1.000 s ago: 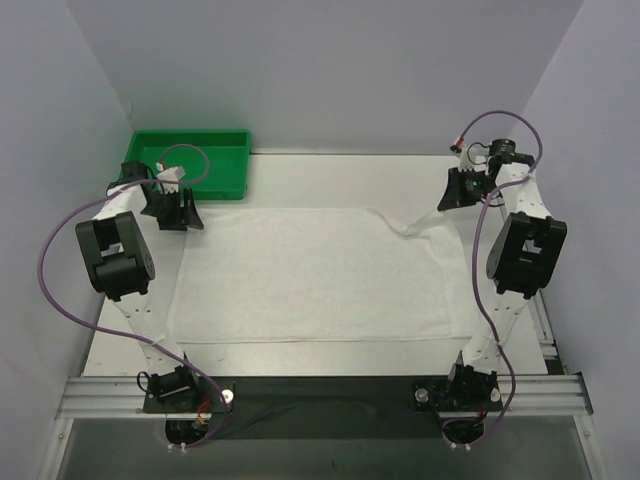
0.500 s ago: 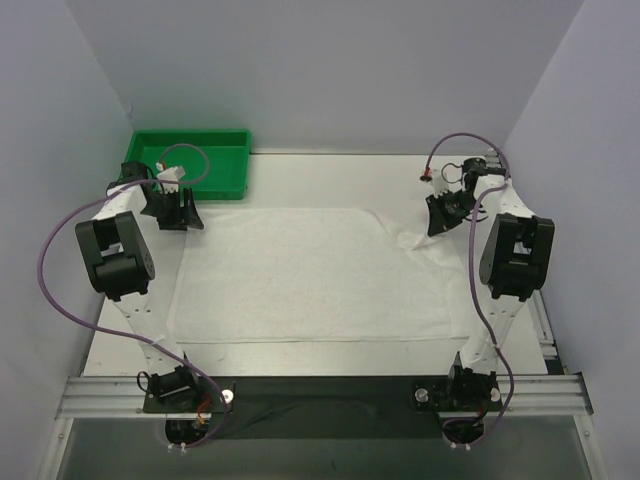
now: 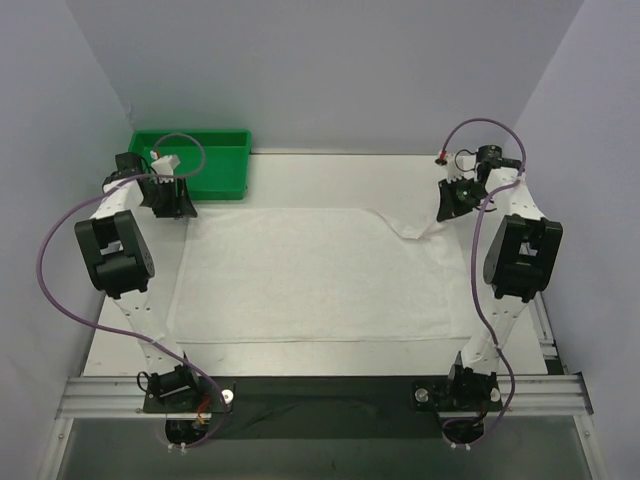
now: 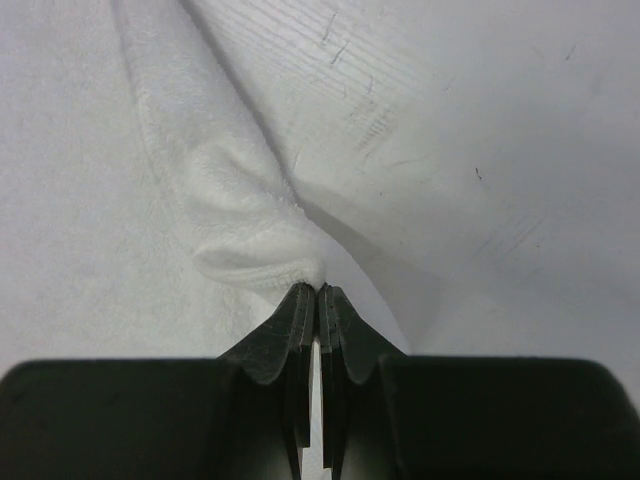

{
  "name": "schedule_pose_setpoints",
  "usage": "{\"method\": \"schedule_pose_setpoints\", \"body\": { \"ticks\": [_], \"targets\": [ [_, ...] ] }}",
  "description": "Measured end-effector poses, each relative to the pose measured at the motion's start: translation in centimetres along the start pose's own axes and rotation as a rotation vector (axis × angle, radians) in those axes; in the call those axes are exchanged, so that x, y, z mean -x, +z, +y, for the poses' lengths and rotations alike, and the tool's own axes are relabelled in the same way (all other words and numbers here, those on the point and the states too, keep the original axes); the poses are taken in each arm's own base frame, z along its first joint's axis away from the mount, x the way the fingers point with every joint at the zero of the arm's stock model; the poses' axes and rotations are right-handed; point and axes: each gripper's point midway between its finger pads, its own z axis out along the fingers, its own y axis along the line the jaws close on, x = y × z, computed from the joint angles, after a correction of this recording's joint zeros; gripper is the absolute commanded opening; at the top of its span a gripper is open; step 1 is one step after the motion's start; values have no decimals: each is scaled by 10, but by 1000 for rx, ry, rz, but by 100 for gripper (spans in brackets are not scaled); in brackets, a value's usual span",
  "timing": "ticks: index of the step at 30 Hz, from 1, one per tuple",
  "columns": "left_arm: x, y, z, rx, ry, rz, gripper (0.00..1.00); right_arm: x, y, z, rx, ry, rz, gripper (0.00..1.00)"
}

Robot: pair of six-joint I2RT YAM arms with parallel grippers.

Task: Roll the towels
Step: Fold the towel

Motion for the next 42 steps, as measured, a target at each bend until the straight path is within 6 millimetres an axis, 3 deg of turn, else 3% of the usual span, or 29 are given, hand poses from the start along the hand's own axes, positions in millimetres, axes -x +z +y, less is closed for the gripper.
{"method": "schedule_pose_setpoints", "body": {
  "ticks": [4,12,20,29,37,42],
  "targets": [
    [17,1,8,14,23,-49,63,3,-5,-5,-13,38,-13,0],
    [12,21,16,2,10,-44,62,16,-16,-15,-32,104,-60,0],
    [20,27,11,-29,-5,-78,57,23,-24,-26,-49,158,-88,0],
    [22,34,3,-65,-20,-88,38,22,-22,-42,-44,243,-102,0],
    [22,34,1,-77,-37,-91,0,23,-24,-49,-42,296,-115,0],
    [25,27,-4,-122,-44,-106,0,28,-32,-58,-41,347,-148,0]
  ]
}}
